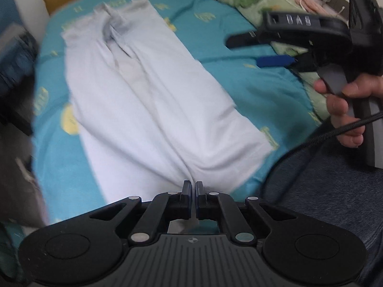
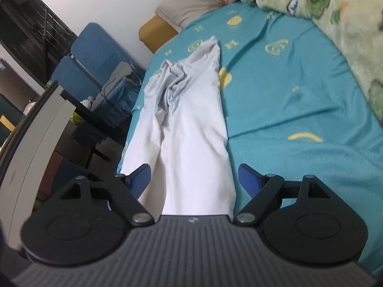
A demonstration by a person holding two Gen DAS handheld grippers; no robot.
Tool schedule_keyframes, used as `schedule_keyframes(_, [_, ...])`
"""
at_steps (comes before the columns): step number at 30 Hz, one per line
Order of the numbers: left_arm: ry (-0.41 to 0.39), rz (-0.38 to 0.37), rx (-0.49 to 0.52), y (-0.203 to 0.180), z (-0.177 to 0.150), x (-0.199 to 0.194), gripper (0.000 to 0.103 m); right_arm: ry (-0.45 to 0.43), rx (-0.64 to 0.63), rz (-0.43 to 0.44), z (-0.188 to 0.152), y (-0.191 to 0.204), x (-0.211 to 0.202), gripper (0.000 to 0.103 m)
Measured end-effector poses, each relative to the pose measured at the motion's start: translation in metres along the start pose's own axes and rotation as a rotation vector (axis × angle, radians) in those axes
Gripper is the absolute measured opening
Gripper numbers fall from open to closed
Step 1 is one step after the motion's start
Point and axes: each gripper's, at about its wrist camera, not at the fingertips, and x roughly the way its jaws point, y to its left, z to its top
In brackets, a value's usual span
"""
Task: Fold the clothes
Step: 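Press and smooth the folded T-shirt with the left gripper, then grasp the strip end with both grippers and lift it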
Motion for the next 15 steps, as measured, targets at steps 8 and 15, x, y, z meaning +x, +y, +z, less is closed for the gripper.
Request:
schedule_keyframes(8, [-0.134,-0.128,-0.394,0.065,-0.012,-0.007,0.047,0.136,0.119,0.044,-0.008,-0.018,0.018,0.082])
schedule_keyframes(15, [-0.147,-0.078,-0.763,0.142,-0.034,0.013,0.054,0.244,0.245,0.042,-0.017,-0.037,0.037,0.076])
